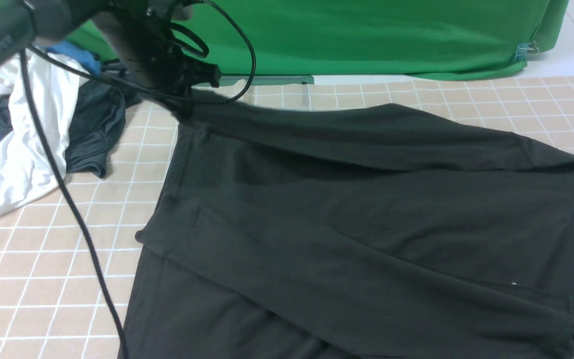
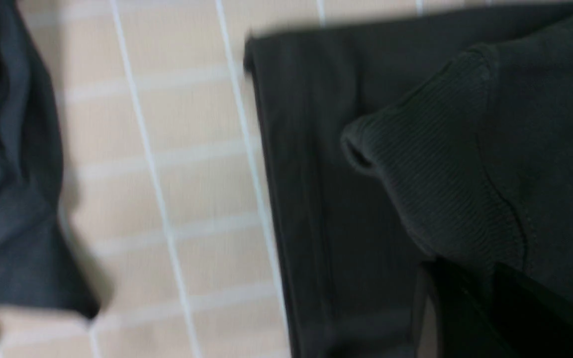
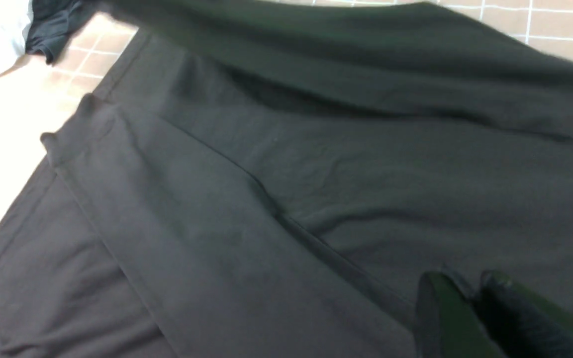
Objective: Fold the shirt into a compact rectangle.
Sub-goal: 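Fold the left side of the dark shirt inward over its body with the left gripper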
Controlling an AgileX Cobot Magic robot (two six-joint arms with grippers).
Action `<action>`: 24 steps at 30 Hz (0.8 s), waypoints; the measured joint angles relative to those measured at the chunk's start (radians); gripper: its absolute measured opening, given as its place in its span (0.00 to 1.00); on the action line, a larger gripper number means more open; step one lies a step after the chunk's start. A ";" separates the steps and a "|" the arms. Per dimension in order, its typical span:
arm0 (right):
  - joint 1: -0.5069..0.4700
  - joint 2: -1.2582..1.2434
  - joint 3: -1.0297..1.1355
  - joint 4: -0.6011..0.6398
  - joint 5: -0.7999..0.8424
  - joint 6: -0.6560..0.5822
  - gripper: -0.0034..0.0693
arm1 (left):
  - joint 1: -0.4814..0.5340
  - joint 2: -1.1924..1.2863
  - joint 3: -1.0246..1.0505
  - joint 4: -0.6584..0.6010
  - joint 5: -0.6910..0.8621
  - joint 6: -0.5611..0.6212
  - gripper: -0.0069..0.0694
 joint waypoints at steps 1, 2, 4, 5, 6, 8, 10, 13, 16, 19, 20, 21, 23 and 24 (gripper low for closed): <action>0.000 0.000 0.000 0.000 0.000 0.000 0.23 | 0.000 -0.014 0.015 0.000 0.021 0.001 0.14; 0.000 0.000 0.000 0.000 -0.001 -0.001 0.23 | 0.000 -0.053 0.048 0.000 0.037 0.001 0.14; 0.000 0.000 0.000 0.000 -0.001 -0.001 0.24 | 0.000 -0.106 0.107 0.000 0.034 -0.008 0.14; 0.000 0.000 0.000 0.000 -0.001 -0.002 0.24 | 0.000 -0.141 0.149 0.003 0.029 -0.020 0.14; 0.000 0.000 0.000 0.000 -0.001 -0.002 0.24 | 0.000 -0.169 0.184 0.008 0.023 -0.036 0.14; 0.000 0.000 0.000 0.000 -0.003 -0.002 0.24 | 0.000 -0.222 0.268 0.022 0.013 -0.068 0.14; 0.000 0.000 0.000 0.000 -0.012 -0.002 0.24 | 0.000 -0.280 0.362 0.025 0.002 -0.106 0.14; 0.000 0.000 0.000 0.000 -0.023 -0.002 0.24 | -0.002 -0.340 0.479 0.011 -0.022 -0.119 0.14; 0.000 0.000 0.000 0.000 -0.031 -0.003 0.24 | -0.013 -0.388 0.591 0.001 -0.078 -0.160 0.14; 0.000 0.000 0.000 0.000 -0.037 -0.003 0.24 | -0.015 -0.401 0.661 -0.004 -0.108 -0.183 0.14; 0.000 0.000 0.000 0.000 -0.038 -0.003 0.24 | -0.015 -0.401 0.682 -0.004 -0.115 -0.186 0.14; 0.000 0.000 0.000 0.000 -0.038 -0.003 0.24 | -0.015 -0.401 0.701 -0.004 -0.123 -0.191 0.14; 0.000 0.000 0.000 0.000 -0.042 -0.003 0.24 | -0.016 -0.401 0.732 -0.008 -0.132 -0.200 0.14; 0.000 0.000 0.000 -0.001 -0.045 -0.003 0.24 | -0.017 -0.401 0.744 -0.013 -0.134 -0.206 0.14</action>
